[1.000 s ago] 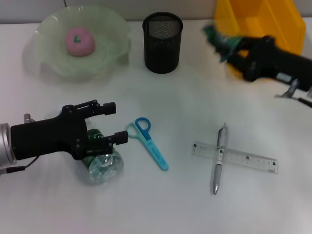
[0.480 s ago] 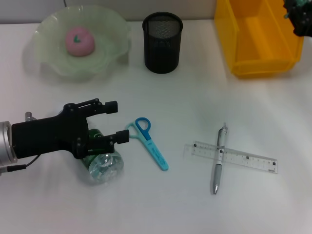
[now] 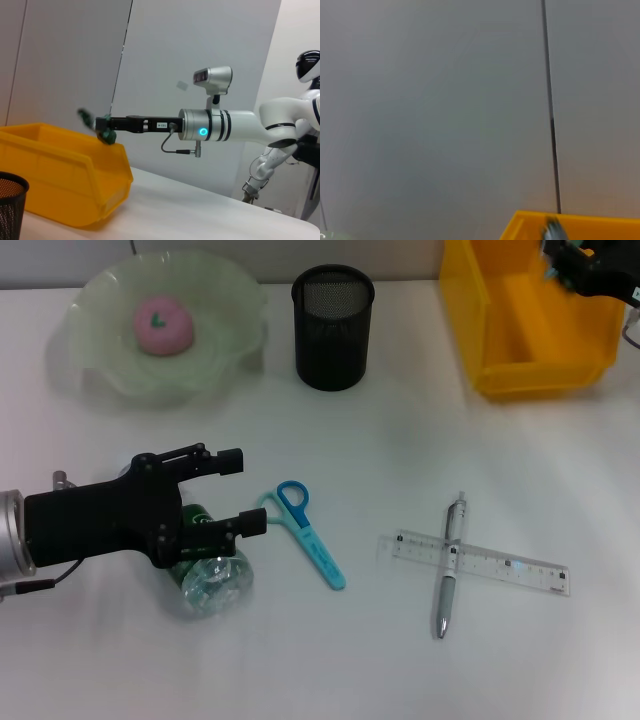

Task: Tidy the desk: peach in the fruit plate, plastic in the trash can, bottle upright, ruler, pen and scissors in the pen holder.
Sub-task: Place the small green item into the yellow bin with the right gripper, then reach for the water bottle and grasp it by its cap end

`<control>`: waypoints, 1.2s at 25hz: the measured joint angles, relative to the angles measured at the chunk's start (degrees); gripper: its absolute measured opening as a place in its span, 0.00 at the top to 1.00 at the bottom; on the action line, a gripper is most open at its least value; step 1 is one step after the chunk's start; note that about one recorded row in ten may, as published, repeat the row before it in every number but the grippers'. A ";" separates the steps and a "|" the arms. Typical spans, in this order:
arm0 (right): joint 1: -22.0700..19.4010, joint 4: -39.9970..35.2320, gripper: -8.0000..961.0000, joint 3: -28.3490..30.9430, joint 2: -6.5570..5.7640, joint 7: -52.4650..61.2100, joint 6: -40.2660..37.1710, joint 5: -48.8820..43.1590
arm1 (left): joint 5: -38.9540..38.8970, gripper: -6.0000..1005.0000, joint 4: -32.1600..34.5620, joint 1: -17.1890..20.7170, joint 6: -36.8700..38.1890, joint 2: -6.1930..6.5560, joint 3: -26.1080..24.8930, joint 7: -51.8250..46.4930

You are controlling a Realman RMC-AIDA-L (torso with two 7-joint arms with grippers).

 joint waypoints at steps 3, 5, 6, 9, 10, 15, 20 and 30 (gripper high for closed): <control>0.20 -0.19 0.71 0.00 0.22 0.08 0.67 -0.14 | 0.00 0.19 0.00 0.17 0.03 0.01 0.00 0.00; 0.20 -0.38 0.61 0.01 0.37 0.21 1.13 -0.15 | 0.00 0.19 0.00 0.21 0.03 0.01 0.00 0.00; 0.20 -0.42 0.56 0.01 0.41 0.29 1.42 -0.16 | 0.00 0.19 0.00 0.21 0.03 0.01 0.00 0.00; 0.33 -0.49 0.46 0.02 0.45 0.96 2.22 -0.19 | 0.00 0.19 0.00 0.17 0.03 0.07 0.00 0.00; 0.31 -0.68 0.42 0.14 0.46 1.35 2.15 -0.19 | 0.00 0.19 0.00 0.13 0.03 0.08 0.00 0.00; -2.23 -4.65 0.31 0.56 0.24 8.63 -8.17 0.07 | 0.00 0.19 0.00 -0.05 0.08 0.16 0.00 0.00; -6.79 -7.34 0.28 0.47 -1.70 16.12 -26.65 -0.03 | 0.00 0.19 0.00 -0.29 -0.17 0.27 -0.04 -0.05; -10.48 -6.76 0.28 -0.18 -3.29 17.27 -45.07 -15.37 | -0.09 0.19 0.06 -0.81 -0.62 0.04 -0.82 -2.59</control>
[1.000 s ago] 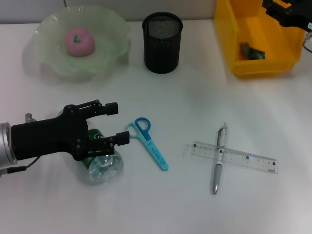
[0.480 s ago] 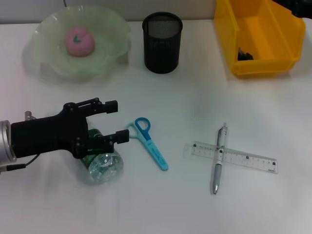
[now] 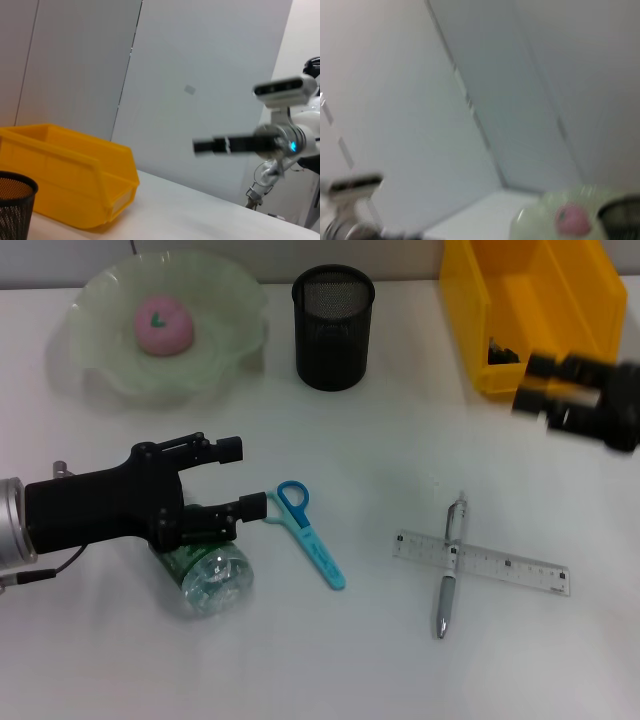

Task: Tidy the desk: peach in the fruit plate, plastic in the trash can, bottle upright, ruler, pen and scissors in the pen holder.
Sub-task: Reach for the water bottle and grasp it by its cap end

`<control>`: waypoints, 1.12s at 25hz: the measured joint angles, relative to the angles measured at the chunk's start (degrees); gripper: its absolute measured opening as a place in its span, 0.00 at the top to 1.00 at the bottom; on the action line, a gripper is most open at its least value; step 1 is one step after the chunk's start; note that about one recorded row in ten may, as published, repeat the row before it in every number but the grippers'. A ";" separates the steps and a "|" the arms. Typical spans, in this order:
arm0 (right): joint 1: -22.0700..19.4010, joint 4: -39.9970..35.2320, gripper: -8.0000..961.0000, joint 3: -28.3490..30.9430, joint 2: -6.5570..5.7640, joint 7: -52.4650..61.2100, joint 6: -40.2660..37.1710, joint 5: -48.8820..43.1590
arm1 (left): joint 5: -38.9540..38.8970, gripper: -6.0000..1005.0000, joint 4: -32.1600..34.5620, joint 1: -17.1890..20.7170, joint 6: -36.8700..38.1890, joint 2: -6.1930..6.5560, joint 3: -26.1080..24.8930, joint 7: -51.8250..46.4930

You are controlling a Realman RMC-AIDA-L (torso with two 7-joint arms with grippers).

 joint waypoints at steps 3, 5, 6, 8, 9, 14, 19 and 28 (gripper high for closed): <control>-0.72 0.11 0.28 0.01 0.61 -1.29 -0.44 -3.66 | -0.01 0.19 0.02 -0.17 -0.25 -0.02 -0.38 -1.96; -1.63 -0.17 0.28 0.01 1.33 -3.23 -1.08 -4.92 | 0.00 0.19 0.02 -0.24 -0.27 -0.03 -0.76 -2.91; -1.97 -0.39 0.28 0.01 1.51 -3.90 -1.41 -5.26 | 0.00 0.19 0.02 -0.28 -0.28 -0.03 -1.03 -3.52; -2.48 -0.82 0.25 0.09 1.88 -4.69 -1.92 -5.66 | 0.00 0.19 0.10 -0.43 -0.41 -0.06 -1.79 -5.14; -2.64 -1.06 0.23 0.04 1.98 -4.99 -2.18 -6.00 | 0.00 0.19 0.23 -0.74 -0.96 -0.11 -3.05 -8.40; -2.88 -1.55 0.17 -1.10 2.45 -9.28 -3.15 -9.44 | 0.11 0.19 4.12 -1.62 -3.07 -0.32 -4.46 -25.59; -3.15 -1.47 0.15 -0.99 2.48 -12.68 -2.97 -11.28 | 2.09 0.19 12.42 -1.73 -5.39 -0.02 -3.84 -48.88; -3.47 -1.67 0.15 -0.82 1.90 -14.91 -2.80 -11.40 | 17.36 0.19 20.90 -5.81 -8.24 4.56 -3.99 -78.25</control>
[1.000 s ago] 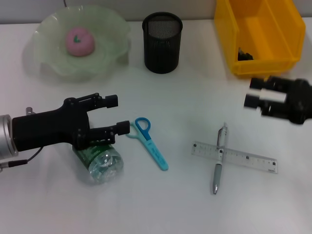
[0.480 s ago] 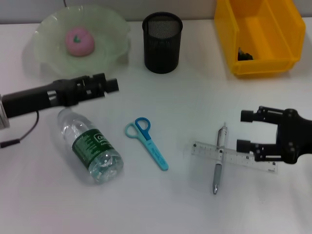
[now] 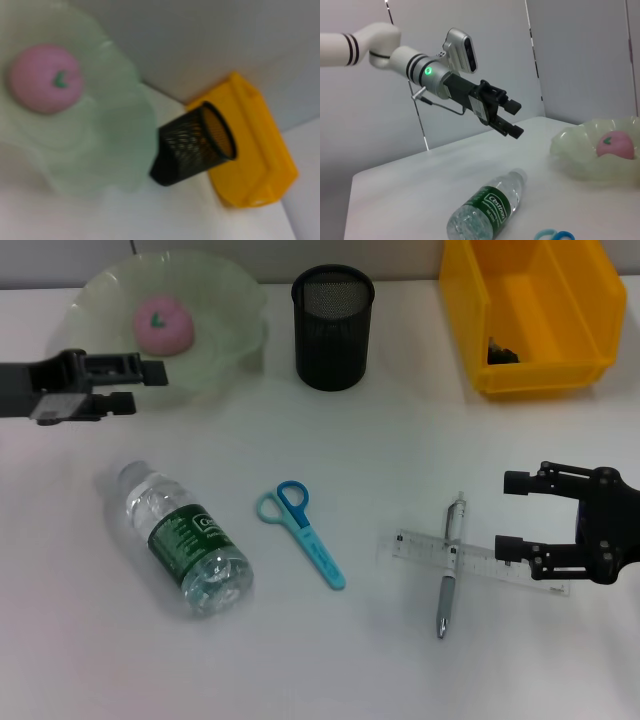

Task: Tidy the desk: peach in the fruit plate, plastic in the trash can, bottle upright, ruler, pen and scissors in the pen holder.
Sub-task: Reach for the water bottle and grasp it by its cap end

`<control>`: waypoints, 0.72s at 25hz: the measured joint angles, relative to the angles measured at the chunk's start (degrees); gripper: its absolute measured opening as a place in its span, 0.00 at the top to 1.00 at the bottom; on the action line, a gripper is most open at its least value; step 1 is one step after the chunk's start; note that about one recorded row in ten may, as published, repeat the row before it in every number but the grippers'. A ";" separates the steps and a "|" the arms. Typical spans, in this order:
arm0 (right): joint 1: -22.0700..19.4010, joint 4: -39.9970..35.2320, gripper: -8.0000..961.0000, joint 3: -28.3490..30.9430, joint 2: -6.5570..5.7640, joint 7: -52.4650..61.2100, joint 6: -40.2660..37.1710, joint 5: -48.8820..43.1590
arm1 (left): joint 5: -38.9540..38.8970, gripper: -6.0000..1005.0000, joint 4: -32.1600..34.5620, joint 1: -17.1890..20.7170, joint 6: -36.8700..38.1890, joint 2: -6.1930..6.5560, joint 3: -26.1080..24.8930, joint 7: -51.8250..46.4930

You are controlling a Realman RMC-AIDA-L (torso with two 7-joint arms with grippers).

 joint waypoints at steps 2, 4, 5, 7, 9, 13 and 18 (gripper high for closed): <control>0.00 -0.04 0.15 0.02 -0.10 -0.45 0.01 -0.05 | 1.15 0.19 0.33 -0.58 0.13 0.57 0.13 -2.37; 0.00 -0.08 0.15 0.03 -0.12 -1.05 0.01 -0.08 | 4.10 0.19 1.50 -1.68 0.36 1.15 0.16 -6.00; 0.00 -0.08 0.15 0.03 -0.12 -1.05 0.01 -0.08 | 6.37 0.19 2.48 -2.38 0.40 1.38 0.16 -8.06; 0.00 -0.09 0.15 0.04 -0.28 -1.36 0.18 -0.10 | 11.82 0.19 3.73 -4.46 0.69 1.75 0.16 -13.13; 0.00 -0.09 0.15 0.04 -0.45 -1.67 0.27 -0.10 | 13.32 0.19 3.79 -5.17 0.82 1.80 0.15 -14.25; 0.00 -0.08 0.15 0.04 -0.64 -2.14 0.53 -0.10 | 22.16 0.19 2.81 -9.53 2.72 1.35 -0.92 -17.51; 0.00 -0.08 0.15 -0.29 -0.77 -2.67 0.74 -0.14 | 34.65 0.19 -0.17 -15.50 4.79 -0.53 -6.98 -17.73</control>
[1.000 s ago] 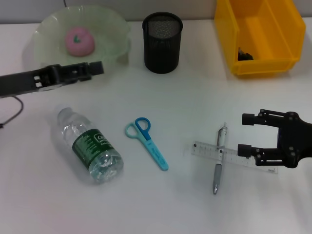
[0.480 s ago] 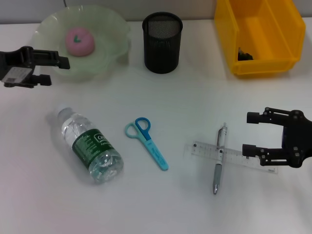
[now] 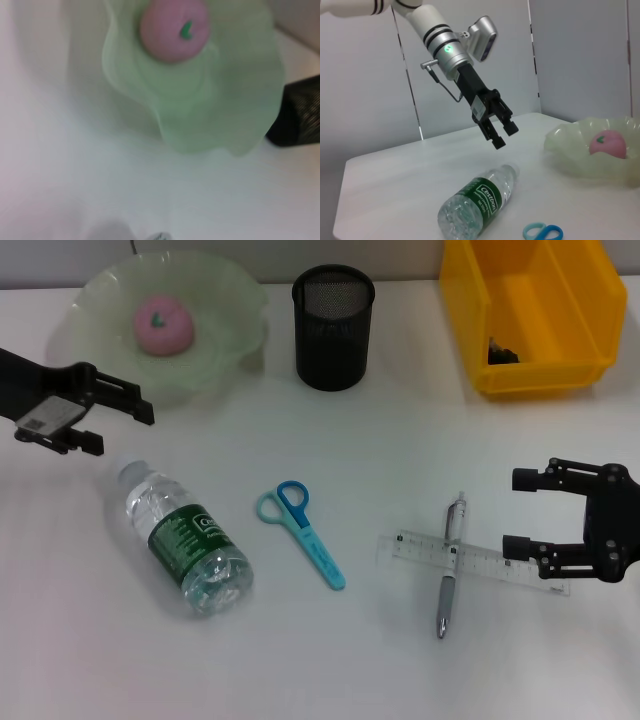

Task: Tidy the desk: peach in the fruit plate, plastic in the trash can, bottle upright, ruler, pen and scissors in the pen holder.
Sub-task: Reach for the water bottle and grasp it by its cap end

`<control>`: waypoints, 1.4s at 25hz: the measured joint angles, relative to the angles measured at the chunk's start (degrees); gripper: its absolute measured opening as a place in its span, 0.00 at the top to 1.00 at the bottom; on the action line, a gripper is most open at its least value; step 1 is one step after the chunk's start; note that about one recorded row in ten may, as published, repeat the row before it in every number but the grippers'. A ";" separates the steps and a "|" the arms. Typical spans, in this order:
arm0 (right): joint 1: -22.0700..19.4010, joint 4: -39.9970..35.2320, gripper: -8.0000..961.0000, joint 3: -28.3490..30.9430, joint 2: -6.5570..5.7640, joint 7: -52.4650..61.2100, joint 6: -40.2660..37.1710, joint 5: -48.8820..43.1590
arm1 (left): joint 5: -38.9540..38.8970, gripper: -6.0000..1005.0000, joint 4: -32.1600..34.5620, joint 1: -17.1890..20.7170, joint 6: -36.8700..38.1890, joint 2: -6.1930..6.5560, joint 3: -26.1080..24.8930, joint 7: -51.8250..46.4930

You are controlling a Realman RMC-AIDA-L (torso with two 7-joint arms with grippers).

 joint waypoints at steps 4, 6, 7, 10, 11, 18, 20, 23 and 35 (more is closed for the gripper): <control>0.12 0.03 0.15 0.23 0.00 -0.77 0.04 -0.82 | 4.31 0.19 -0.44 -1.28 -1.75 -1.46 -0.17 -0.11; 0.11 0.03 0.15 0.22 0.00 -0.82 0.01 -0.83 | 4.97 0.19 -0.85 -1.36 -2.31 -1.74 -0.19 -0.13; 0.11 0.03 0.15 0.22 0.00 -0.84 -0.07 -0.89 | 5.23 0.19 -1.39 -1.37 -2.75 -1.85 -0.26 -0.15; 0.19 0.02 0.15 0.28 0.01 -0.93 -0.28 -1.25 | 5.55 0.19 -3.34 -1.22 -4.62 -1.92 -0.61 -0.19; 0.19 0.02 0.15 0.28 0.01 -0.93 -0.28 -1.25 | 5.55 0.19 -3.34 -1.22 -4.62 -1.92 -0.61 -0.19; 0.08 0.06 0.15 0.42 0.01 -1.51 -0.32 -1.28 | 7.04 0.19 -5.38 -0.76 -8.87 -2.48 -0.47 -0.22; 0.08 0.23 0.15 0.42 0.01 -1.56 -0.34 -1.28 | 7.05 0.19 -5.38 -0.76 -9.01 -2.58 -0.41 -0.22; 0.09 0.31 0.15 0.42 0.01 -1.60 -0.34 -1.28 | 7.06 0.19 -5.41 -0.80 -9.24 -2.75 -0.30 -0.22; 0.09 0.45 0.15 0.42 0.02 -1.71 -0.39 -1.28 | 7.14 0.20 -5.63 -1.29 -10.33 -3.57 1.30 -0.15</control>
